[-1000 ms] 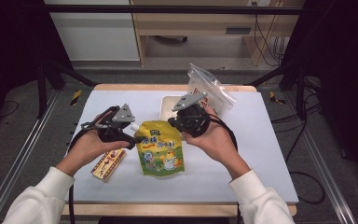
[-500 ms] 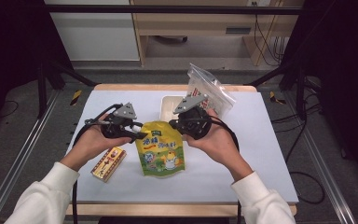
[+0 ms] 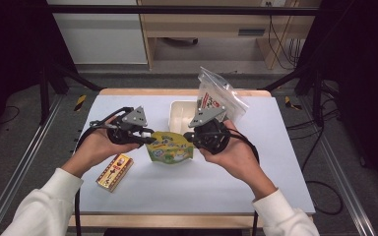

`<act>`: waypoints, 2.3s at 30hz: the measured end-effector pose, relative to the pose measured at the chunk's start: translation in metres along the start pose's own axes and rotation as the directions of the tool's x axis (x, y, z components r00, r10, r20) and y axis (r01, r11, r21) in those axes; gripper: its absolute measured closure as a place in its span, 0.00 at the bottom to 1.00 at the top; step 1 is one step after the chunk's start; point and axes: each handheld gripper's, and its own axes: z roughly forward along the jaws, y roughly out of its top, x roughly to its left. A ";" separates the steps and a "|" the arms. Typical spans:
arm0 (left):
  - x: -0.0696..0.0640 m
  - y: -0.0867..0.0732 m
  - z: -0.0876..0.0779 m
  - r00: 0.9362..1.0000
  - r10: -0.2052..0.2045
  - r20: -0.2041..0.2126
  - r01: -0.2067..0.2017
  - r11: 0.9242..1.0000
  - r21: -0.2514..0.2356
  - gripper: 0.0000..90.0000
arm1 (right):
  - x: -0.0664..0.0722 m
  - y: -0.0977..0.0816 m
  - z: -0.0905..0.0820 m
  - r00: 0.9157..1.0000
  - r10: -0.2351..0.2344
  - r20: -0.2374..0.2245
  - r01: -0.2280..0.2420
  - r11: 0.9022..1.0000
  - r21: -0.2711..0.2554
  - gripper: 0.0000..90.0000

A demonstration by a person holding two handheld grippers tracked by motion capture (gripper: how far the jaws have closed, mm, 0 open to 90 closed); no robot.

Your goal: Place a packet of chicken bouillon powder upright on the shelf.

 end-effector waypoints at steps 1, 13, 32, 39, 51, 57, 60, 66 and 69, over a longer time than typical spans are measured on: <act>-0.003 0.002 0.000 1.000 0.009 0.001 -0.009 1.000 -0.007 0.77 | -0.001 -0.003 -0.001 1.000 0.002 -0.005 -0.002 1.000 0.007 1.00; -0.003 0.005 0.002 1.000 0.007 0.011 -0.007 1.000 -0.016 0.77 | -0.015 -0.003 -0.002 1.000 -0.017 -0.018 0.017 1.000 0.004 0.75; -0.004 0.006 0.002 1.000 0.014 0.021 -0.014 0.999 -0.029 0.77 | -0.020 0.010 0.030 0.992 -0.055 -0.113 0.063 0.996 0.062 0.60; -0.004 0.006 0.002 1.000 0.016 0.025 -0.015 0.999 -0.031 0.77 | -0.021 0.011 0.043 0.987 -0.058 -0.150 0.072 0.993 0.091 0.68; -0.005 0.006 0.002 0.999 0.020 0.028 -0.019 0.999 -0.034 0.77 | -0.020 0.010 0.051 0.983 -0.066 -0.173 0.085 0.990 0.109 0.76; -0.004 0.005 0.002 0.999 0.018 0.028 -0.017 0.999 -0.034 0.77 | -0.019 0.010 0.054 0.982 -0.071 -0.176 0.091 0.990 0.109 0.84; -0.004 0.004 0.002 1.000 0.014 0.028 -0.013 0.999 -0.038 0.77 | -0.019 0.009 0.053 0.981 -0.063 -0.186 0.084 0.990 0.111 0.90; -0.002 0.003 0.003 1.000 -0.006 0.018 0.007 0.999 -0.048 0.76 | -0.017 0.009 0.052 0.977 -0.061 -0.204 0.086 0.990 0.116 0.96; -0.001 0.002 0.003 1.000 -0.012 0.020 0.014 0.998 -0.056 0.75 | -0.017 0.009 0.051 0.976 -0.045 -0.214 0.072 0.991 0.117 0.97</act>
